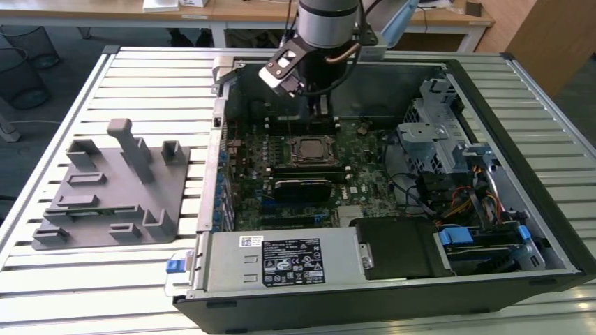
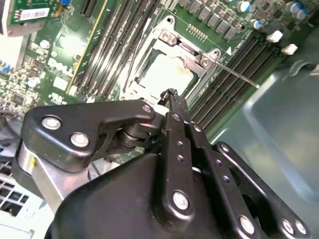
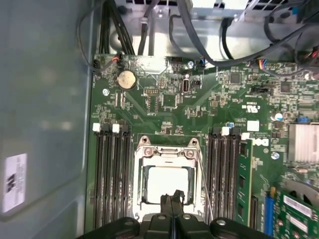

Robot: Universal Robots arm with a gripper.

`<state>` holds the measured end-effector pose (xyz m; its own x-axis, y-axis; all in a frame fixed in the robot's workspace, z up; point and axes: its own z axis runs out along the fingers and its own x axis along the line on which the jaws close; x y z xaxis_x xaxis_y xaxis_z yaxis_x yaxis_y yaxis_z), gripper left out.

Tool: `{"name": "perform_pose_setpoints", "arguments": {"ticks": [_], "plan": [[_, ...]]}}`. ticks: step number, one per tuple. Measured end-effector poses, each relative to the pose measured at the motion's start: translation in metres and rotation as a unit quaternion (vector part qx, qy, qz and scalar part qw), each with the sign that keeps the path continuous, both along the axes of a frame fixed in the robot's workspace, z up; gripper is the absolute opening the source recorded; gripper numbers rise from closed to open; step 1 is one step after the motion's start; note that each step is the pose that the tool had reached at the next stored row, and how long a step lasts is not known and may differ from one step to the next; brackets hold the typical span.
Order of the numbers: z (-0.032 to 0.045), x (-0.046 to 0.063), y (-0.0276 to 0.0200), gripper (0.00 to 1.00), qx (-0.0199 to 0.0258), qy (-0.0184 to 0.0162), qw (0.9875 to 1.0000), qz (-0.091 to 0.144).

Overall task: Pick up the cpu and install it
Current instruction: 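Install the first cpu locking lever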

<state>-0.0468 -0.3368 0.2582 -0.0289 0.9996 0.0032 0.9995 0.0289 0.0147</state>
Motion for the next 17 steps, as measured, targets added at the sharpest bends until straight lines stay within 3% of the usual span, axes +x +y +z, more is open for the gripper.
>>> {"name": "perform_pose_setpoints", "arguments": {"ticks": [10, 17], "plan": [[0.0294, 0.000, 0.0000, 0.11, 0.0000, 0.0000, 1.0000, 0.000], [0.0299, 0.000, 0.0000, 0.11, -0.0004, 0.0000, 1.0000, 0.000]]}}
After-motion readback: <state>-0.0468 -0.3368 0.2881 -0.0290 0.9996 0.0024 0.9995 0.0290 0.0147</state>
